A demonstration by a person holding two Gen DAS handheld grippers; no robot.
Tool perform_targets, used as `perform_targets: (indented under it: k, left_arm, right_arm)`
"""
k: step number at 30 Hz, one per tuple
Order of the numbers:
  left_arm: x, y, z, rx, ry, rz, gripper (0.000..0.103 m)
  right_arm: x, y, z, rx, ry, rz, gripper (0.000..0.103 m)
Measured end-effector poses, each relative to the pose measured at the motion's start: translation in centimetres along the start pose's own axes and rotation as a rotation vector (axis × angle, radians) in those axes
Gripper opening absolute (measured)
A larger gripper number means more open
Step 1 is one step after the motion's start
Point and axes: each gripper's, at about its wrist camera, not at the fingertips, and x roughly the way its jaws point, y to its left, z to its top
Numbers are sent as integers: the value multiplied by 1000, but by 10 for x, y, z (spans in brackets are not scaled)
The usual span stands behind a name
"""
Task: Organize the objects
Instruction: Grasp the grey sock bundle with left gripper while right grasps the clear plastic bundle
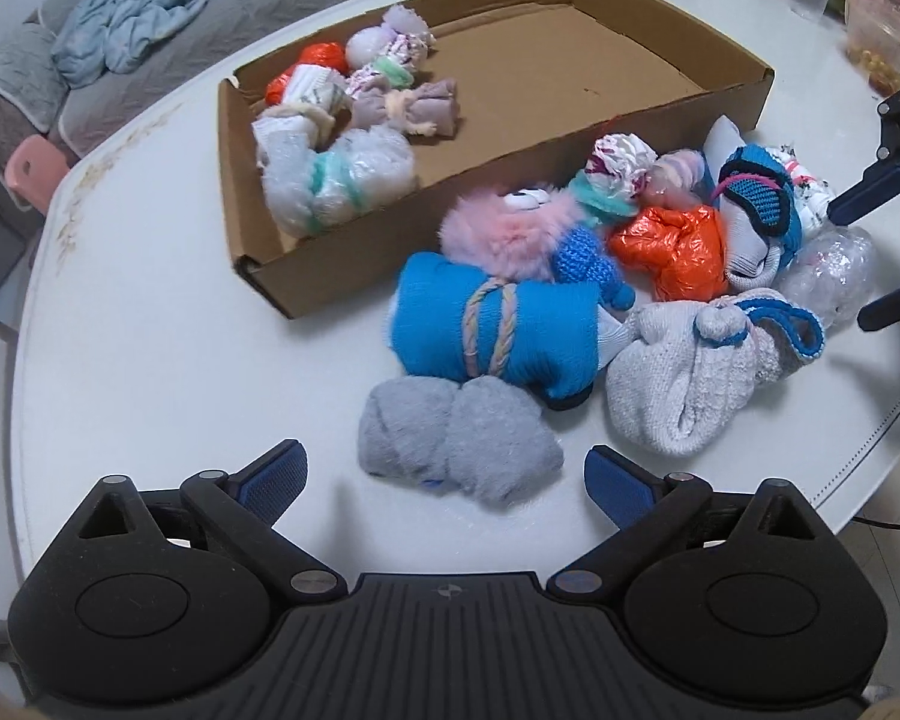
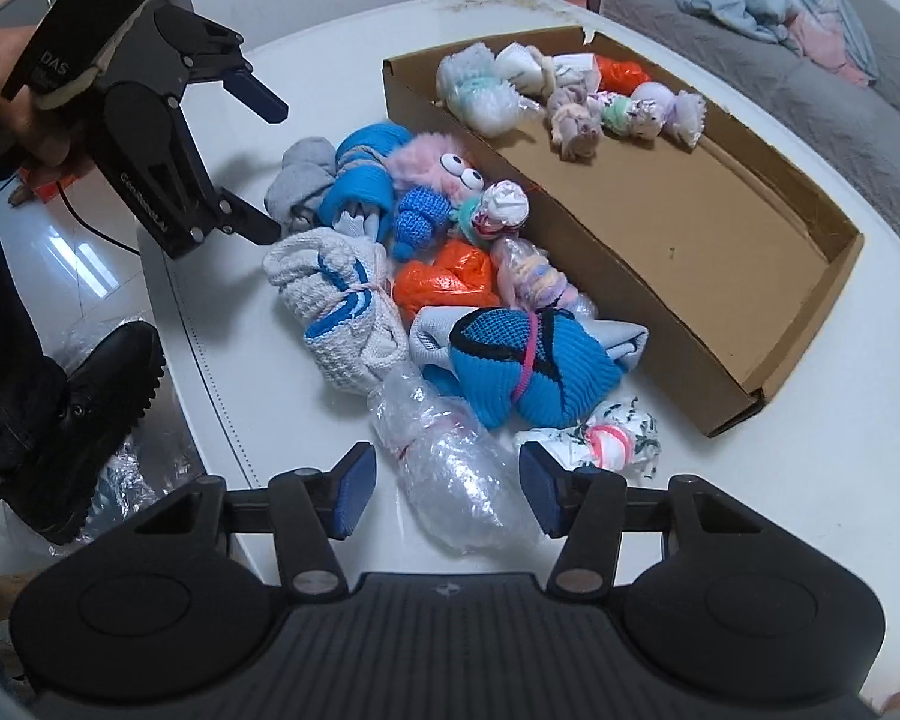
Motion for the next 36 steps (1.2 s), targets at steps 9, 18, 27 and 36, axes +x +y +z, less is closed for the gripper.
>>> perform_targets:
  k: [9,18,27,36]
  left_arm:
    - [20,13,2,-109,2,-14,98]
    - [11,22,0,-157,21,-59,70]
    - [-3,44,2,-162,61,9,70]
    - [-42,60,34,-215,-44,-9,70]
  right_arm:
    - [23,3,-3,-59,67,-16,36]
    - [7,1,-1,-33,27,20,32]
    - [-14,-8,-2,6,-20,45,31]
    - [-45,-19,1,36,-100,60,32]
